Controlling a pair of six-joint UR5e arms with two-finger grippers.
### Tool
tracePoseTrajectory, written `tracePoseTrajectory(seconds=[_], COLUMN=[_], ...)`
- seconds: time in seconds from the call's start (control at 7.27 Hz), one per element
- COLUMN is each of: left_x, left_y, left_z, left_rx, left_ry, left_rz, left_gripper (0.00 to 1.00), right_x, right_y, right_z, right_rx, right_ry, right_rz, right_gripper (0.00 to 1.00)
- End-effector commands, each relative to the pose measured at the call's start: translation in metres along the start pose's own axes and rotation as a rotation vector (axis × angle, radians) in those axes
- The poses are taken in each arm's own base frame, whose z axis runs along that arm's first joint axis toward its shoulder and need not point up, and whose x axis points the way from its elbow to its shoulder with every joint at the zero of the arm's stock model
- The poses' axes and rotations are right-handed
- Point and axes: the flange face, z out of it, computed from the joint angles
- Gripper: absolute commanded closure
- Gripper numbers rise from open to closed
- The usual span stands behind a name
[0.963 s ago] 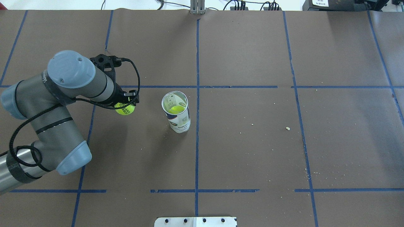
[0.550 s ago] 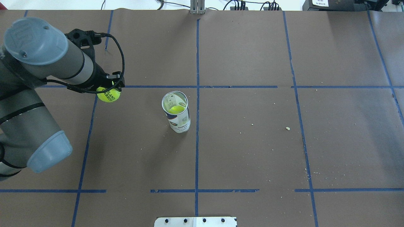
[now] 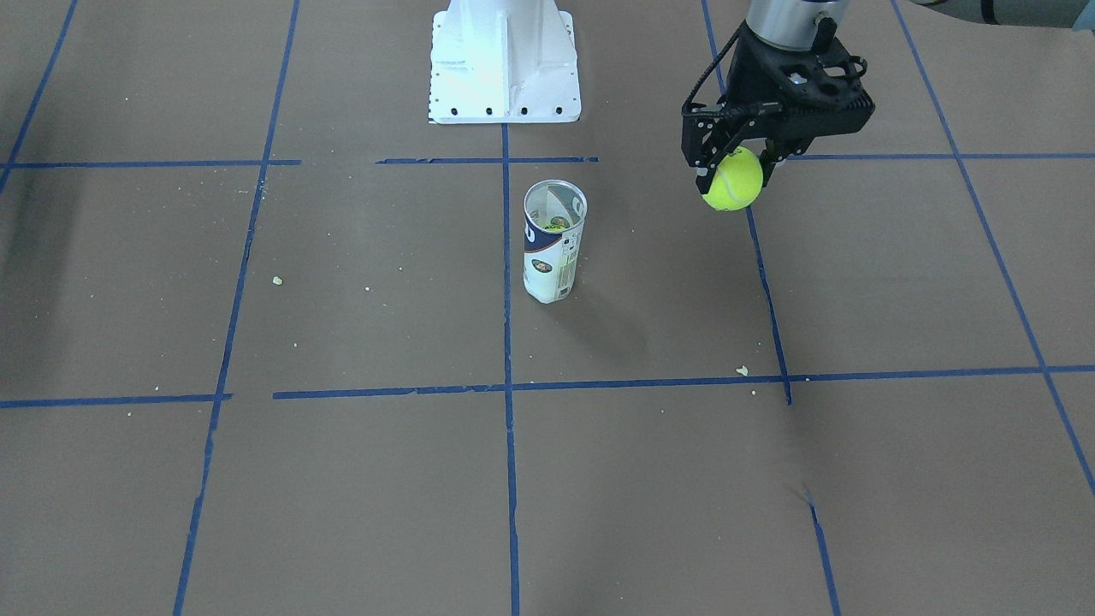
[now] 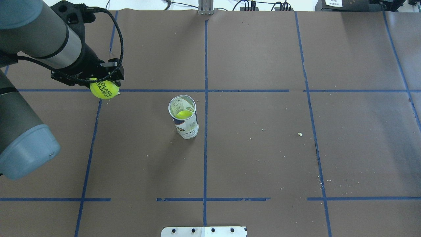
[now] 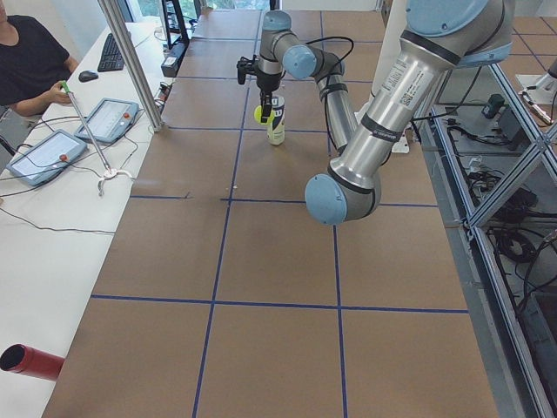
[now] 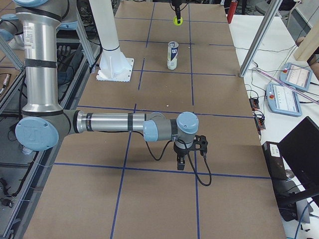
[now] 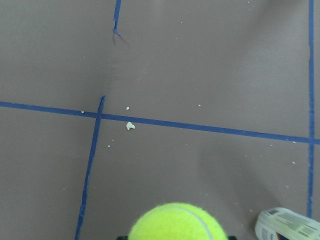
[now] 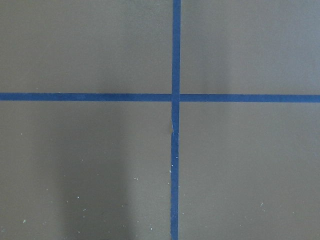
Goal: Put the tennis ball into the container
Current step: 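Lift the tennis ball with the left gripper away from the table, then carry the ball over the clear plastic cup and release it inside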
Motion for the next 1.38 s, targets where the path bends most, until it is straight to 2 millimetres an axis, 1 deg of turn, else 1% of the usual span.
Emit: tracePoseTrajectory(seconds=[0.0,0.14,0.28,0.41,0.55,0.83,1.1,1.24], left_x=[0.037,0.087,0.114,0.134,0.152,0.158,0.16,0.16], left_y=[0.005,0.014,0.021,0.027,0.022,0.017,0.01,0.013], left_z=[-0.013,0.001,0.008,0.012,0.017,0.026,0.042,0.045], left_rx=[-0.063,-0.105,-0.127,-0.142,-0.148,-0.151,-0.137,-0.141], left_ry=[0.038,0.035,0.032,0.032,0.022,0.014,0.015,0.012], left_rz=[-0.029,-0.061,-0.073,-0.073,-0.073,-0.077,-0.072,-0.07], left_gripper=[1.0,1.0,1.0,1.0,1.0,1.0,1.0,1.0], right_x=[0.0,0.0,0.0,0.0,0.0,0.0,0.0,0.0], right_y=[0.0,0.0,0.0,0.0,0.0,0.0,0.0,0.0], right_z=[0.0,0.0,0.0,0.0,0.0,0.0,0.0,0.0], right_rx=[0.0,0.0,-0.001,0.0,0.0,0.0,-0.001,-0.001], right_ry=[0.0,0.0,0.0,0.0,0.0,0.0,0.0,0.0], right_rz=[0.0,0.0,-0.001,0.0,0.0,0.0,-0.001,-0.001], right_gripper=[0.0,0.0,0.0,0.0,0.0,0.0,0.0,0.0])
